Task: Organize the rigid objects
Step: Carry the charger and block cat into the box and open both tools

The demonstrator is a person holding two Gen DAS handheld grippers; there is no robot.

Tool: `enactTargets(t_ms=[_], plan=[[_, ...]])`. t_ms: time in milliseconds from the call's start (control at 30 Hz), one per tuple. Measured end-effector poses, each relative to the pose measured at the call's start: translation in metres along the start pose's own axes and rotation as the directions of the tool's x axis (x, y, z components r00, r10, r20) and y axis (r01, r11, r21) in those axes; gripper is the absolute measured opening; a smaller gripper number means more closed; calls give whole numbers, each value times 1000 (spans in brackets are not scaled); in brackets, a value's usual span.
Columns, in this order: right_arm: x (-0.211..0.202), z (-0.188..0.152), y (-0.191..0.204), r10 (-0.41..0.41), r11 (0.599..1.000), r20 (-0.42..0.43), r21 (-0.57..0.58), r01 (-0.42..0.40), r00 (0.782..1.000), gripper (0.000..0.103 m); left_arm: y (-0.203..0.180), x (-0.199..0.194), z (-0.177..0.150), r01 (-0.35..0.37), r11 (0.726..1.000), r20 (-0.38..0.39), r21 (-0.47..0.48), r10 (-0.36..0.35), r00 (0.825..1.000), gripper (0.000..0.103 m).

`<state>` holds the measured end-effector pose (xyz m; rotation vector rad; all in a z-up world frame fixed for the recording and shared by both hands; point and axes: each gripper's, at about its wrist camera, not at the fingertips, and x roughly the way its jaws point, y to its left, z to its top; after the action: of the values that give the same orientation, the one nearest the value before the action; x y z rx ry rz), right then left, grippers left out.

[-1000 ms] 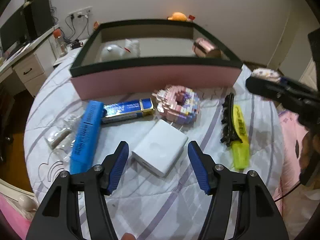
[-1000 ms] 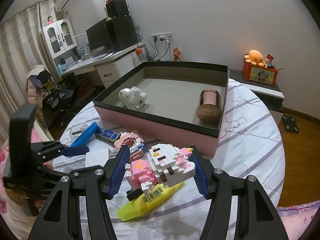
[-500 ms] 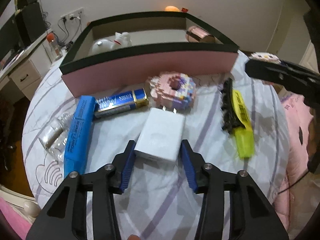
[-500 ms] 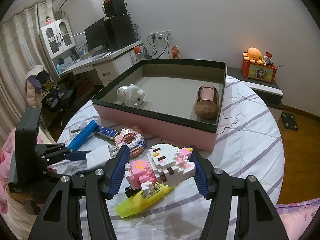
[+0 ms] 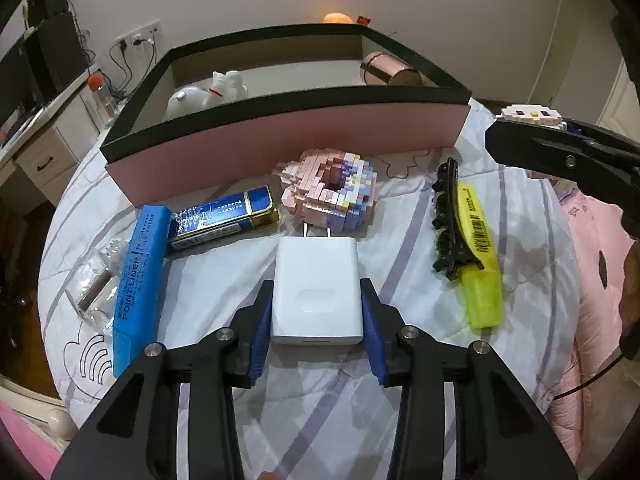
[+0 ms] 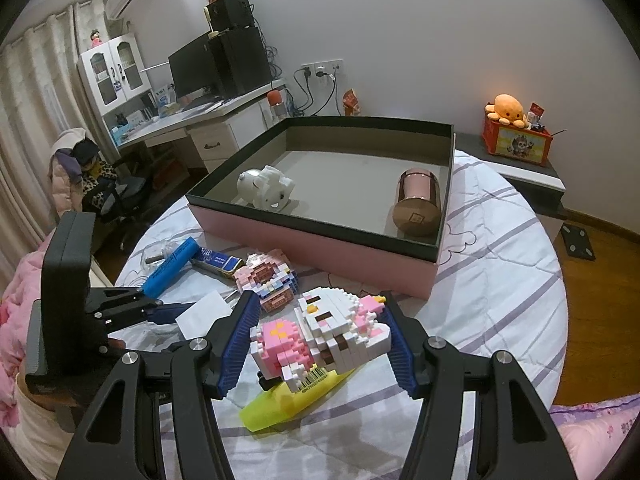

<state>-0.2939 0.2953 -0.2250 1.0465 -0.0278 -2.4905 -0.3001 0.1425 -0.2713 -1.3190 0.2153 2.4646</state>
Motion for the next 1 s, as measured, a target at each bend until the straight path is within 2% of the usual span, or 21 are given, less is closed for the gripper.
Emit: enactTargets(t_ms=[267,467,733,1000], plan=[[-1,10,5,-6,1000,8,-26,6,1000,61,13,-31,14,30,999,66,-29,-28,997,41],[8,28,10,-1,999,11,-51,1,1000,61,22,-46,40,8,1000,116,-18,-6,993,41],[29,56,9,-7,997,6,-72,7,1000,61,36,-40,87,19,1000,135,-1,-18,991,41],[66,82,2,-17,997,-20,-82,16,1000,61,53,-9,123,6,1000,99,4,-6,995,41]])
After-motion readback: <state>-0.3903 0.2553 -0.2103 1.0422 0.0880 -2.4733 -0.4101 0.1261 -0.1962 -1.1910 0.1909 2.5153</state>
